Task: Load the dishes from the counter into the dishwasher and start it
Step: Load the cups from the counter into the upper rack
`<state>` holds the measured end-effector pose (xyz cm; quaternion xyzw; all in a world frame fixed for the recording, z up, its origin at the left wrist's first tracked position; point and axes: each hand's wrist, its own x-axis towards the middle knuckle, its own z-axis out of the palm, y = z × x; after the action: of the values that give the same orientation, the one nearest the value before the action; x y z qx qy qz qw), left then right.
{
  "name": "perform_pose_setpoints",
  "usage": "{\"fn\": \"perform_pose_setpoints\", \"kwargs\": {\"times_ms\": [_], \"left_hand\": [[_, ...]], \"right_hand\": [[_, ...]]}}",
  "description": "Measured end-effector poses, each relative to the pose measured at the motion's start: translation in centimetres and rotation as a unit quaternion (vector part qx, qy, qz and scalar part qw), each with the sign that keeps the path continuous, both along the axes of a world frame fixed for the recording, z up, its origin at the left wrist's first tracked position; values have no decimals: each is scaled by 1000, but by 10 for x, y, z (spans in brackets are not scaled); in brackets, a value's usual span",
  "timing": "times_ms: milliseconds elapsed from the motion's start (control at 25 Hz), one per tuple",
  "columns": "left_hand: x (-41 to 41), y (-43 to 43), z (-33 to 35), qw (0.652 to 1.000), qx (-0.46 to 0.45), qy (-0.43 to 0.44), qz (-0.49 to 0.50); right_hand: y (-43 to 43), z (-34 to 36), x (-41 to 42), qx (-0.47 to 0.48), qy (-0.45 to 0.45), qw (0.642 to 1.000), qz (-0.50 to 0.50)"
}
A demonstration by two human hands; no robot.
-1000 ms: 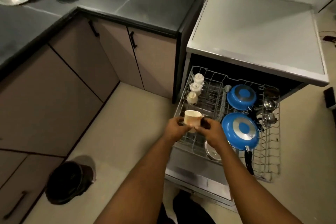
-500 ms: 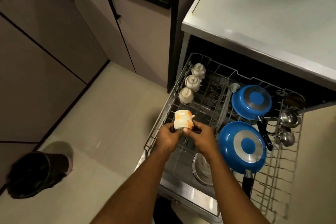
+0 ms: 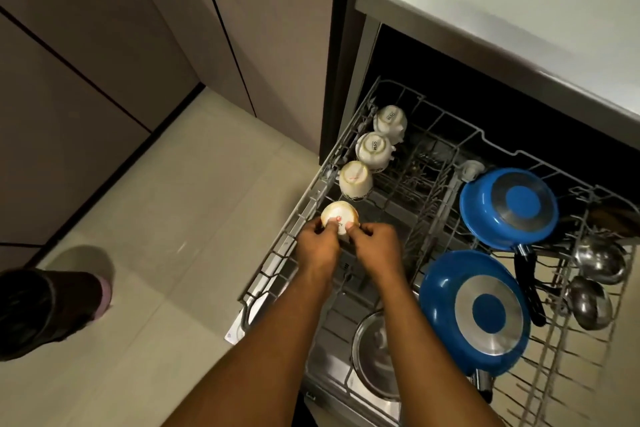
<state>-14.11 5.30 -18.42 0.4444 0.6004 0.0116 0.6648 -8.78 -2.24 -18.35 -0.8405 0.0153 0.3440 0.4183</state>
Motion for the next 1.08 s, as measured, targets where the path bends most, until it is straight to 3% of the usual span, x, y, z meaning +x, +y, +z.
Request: {"fn": "perform_pose_setpoints", "kwargs": {"times_ms": [400, 640, 880, 1080], "left_hand": [[10, 3, -16, 996, -30, 3, 80], [13, 6, -23, 997, -43, 14, 65], [1, 8, -24, 997, 18, 56, -59], [-33, 4, 12, 963, 142, 50, -222]], "right_hand": [[22, -19, 22, -92, -9, 996, 21], [28, -29, 25, -109, -3, 994, 10], [20, -18, 22, -143, -12, 990, -10], [-1, 21, -3, -140, -48, 987, 61]]}}
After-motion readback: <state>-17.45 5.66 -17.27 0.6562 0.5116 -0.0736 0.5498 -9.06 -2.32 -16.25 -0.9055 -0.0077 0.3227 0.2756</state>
